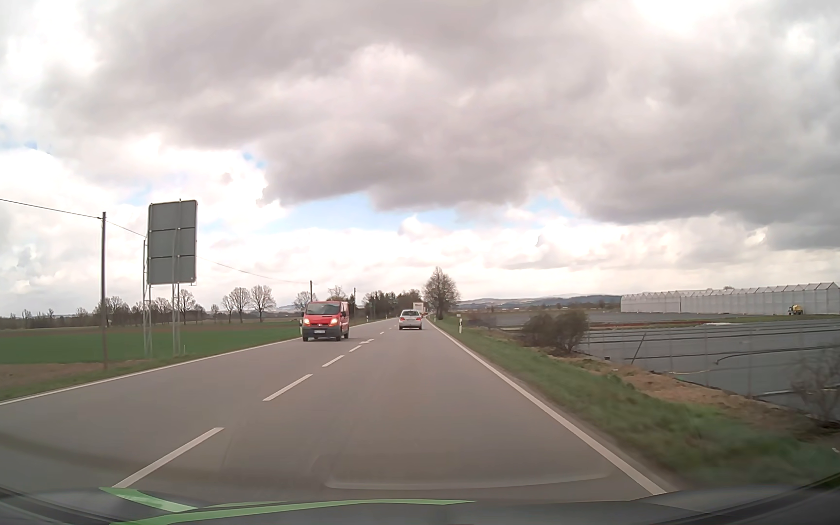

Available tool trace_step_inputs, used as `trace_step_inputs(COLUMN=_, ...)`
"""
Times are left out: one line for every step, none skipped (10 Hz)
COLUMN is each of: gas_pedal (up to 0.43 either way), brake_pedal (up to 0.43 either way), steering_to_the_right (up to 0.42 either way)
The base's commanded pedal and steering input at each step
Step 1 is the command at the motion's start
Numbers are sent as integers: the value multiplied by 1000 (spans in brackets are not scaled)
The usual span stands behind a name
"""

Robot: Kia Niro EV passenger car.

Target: Follow the waypoints while adhering to traffic rules and regulations

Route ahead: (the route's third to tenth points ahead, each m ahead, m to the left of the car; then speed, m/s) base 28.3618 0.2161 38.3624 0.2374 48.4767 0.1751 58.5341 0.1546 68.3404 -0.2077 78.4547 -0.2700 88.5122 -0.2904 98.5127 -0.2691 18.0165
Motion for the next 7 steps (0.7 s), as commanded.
trace_step_inputs(gas_pedal=169, brake_pedal=0, steering_to_the_right=-1)
trace_step_inputs(gas_pedal=169, brake_pedal=0, steering_to_the_right=-1)
trace_step_inputs(gas_pedal=169, brake_pedal=0, steering_to_the_right=-1)
trace_step_inputs(gas_pedal=169, brake_pedal=0, steering_to_the_right=-1)
trace_step_inputs(gas_pedal=169, brake_pedal=0, steering_to_the_right=-1)
trace_step_inputs(gas_pedal=169, brake_pedal=0, steering_to_the_right=-1)
trace_step_inputs(gas_pedal=169, brake_pedal=0, steering_to_the_right=-1)
